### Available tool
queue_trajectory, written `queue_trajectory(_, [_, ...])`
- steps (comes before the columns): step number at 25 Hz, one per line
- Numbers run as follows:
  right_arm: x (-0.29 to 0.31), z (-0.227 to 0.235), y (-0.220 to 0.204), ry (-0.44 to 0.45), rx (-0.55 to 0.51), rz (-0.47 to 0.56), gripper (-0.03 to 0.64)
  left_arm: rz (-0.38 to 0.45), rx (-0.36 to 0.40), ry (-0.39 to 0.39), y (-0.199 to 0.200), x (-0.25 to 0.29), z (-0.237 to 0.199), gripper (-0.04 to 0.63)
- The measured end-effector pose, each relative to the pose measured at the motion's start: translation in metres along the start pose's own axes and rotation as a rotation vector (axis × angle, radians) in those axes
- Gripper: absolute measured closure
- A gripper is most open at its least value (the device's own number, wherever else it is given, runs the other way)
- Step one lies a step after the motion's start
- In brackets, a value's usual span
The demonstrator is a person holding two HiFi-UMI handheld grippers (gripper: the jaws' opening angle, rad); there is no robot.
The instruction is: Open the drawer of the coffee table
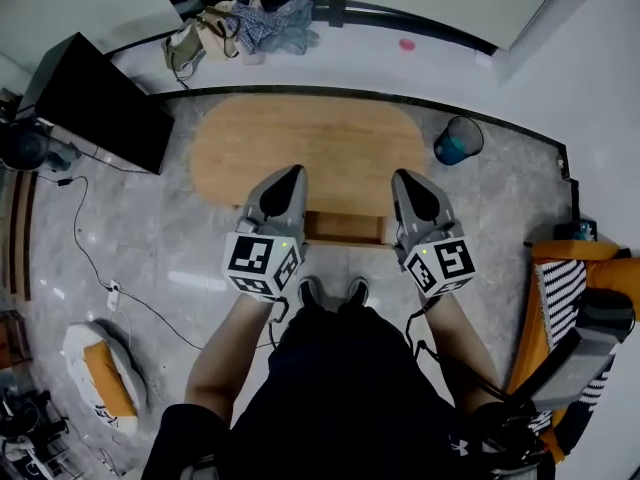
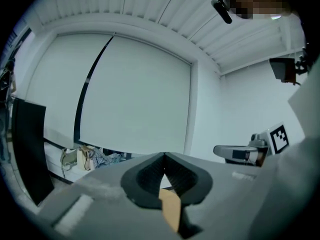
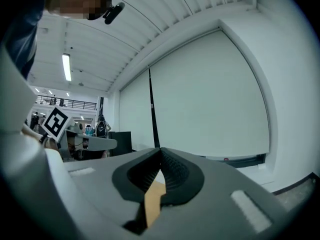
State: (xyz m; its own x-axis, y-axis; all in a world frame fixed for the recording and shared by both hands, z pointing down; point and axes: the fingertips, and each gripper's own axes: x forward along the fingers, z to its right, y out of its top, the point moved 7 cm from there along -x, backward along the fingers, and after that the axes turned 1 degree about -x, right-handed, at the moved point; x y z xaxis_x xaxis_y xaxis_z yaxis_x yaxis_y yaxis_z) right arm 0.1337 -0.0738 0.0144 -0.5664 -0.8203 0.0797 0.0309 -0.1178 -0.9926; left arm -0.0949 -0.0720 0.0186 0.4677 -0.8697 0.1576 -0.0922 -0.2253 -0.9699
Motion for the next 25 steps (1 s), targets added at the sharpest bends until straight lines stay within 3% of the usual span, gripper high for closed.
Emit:
queue_trajectory(7, [0.005,-0.01,0.065,-0.004,-0.106,0.116,0.615,0.129,0.135,-0.054,0.062,-0.001,0.025,0.594])
queue_trajectory(13, [0.008,-0.029,0.081,-0.005,-0.161,0.135,0.615,0.186,0.245,-0.036,0.082,-0.01,0.021,0.594])
queue_trajectory(25, [0.014,-0.057,0.077,-0.021,-0.16,0.101,0.615,0.17,0.203,-0.048,0.077,-0.025,-0.009,0.594])
